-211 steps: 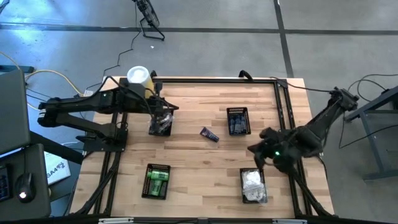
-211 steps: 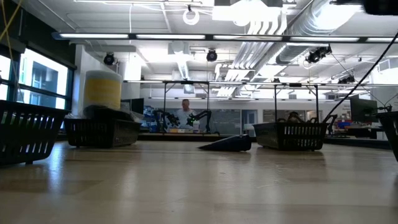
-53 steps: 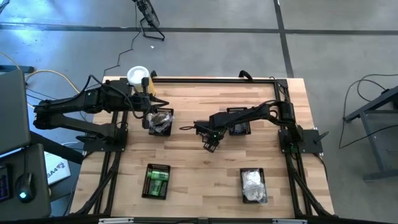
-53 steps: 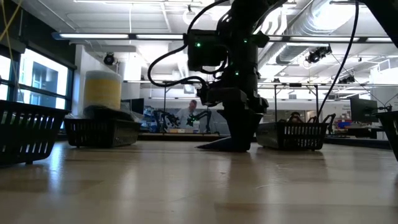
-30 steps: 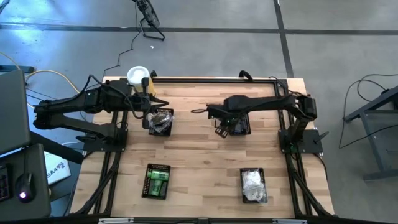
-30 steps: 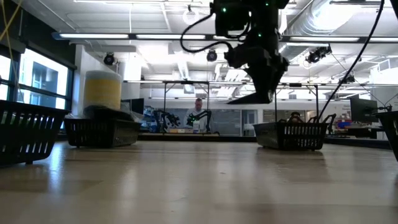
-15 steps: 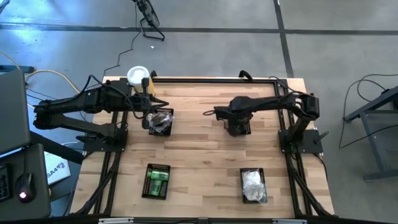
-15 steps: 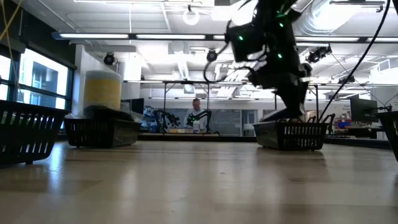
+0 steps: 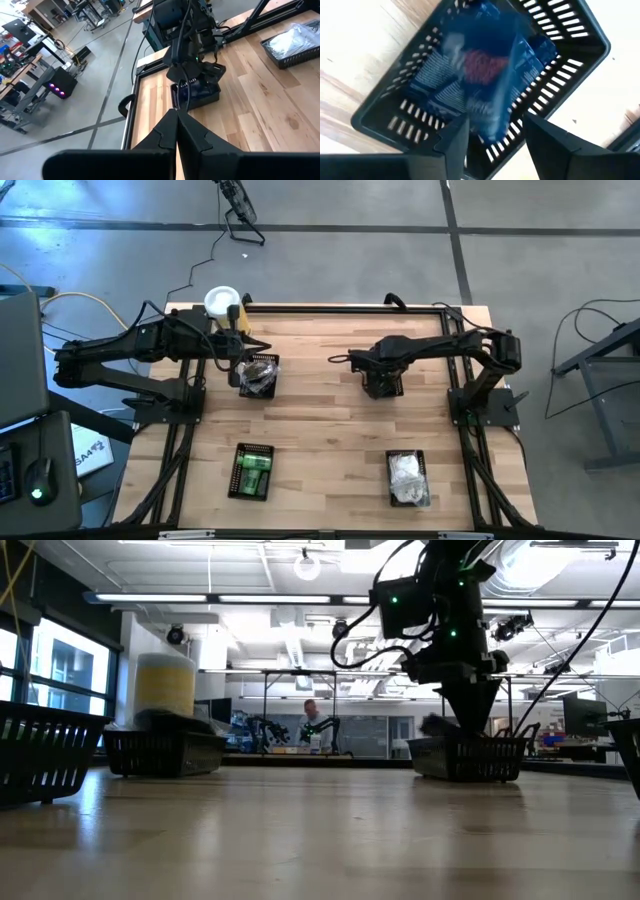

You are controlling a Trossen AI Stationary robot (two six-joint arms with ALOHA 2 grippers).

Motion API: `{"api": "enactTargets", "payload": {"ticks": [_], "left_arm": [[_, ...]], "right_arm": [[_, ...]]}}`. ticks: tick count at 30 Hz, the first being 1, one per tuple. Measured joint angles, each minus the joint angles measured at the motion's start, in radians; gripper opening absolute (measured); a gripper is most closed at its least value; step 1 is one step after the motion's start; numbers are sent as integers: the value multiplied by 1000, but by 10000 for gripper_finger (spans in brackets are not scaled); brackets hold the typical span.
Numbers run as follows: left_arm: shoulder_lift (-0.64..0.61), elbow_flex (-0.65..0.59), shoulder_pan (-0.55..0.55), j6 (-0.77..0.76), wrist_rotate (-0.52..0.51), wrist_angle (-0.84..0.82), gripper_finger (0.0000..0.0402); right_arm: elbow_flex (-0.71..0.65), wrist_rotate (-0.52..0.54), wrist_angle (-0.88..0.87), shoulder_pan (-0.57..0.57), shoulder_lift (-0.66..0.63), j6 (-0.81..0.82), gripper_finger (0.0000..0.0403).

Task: Pick & Place Travel size toiletries
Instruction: Put the blue shave cream into the top right black basket, then return to Home Position

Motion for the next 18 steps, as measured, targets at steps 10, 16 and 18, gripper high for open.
{"api": "enactTargets", "payload": {"ticks": [10,16,18], "left_arm": [[0,0,0,0,0,0,0],[4,0,0,0,0,1,0],[11,0,0,0,0,2,0]], "right_arm": [[1,26,-35,6,-65,-13,163],[2,36,48,49,-226,-5,79],[2,36,99,71,-283,-6,51]]}}
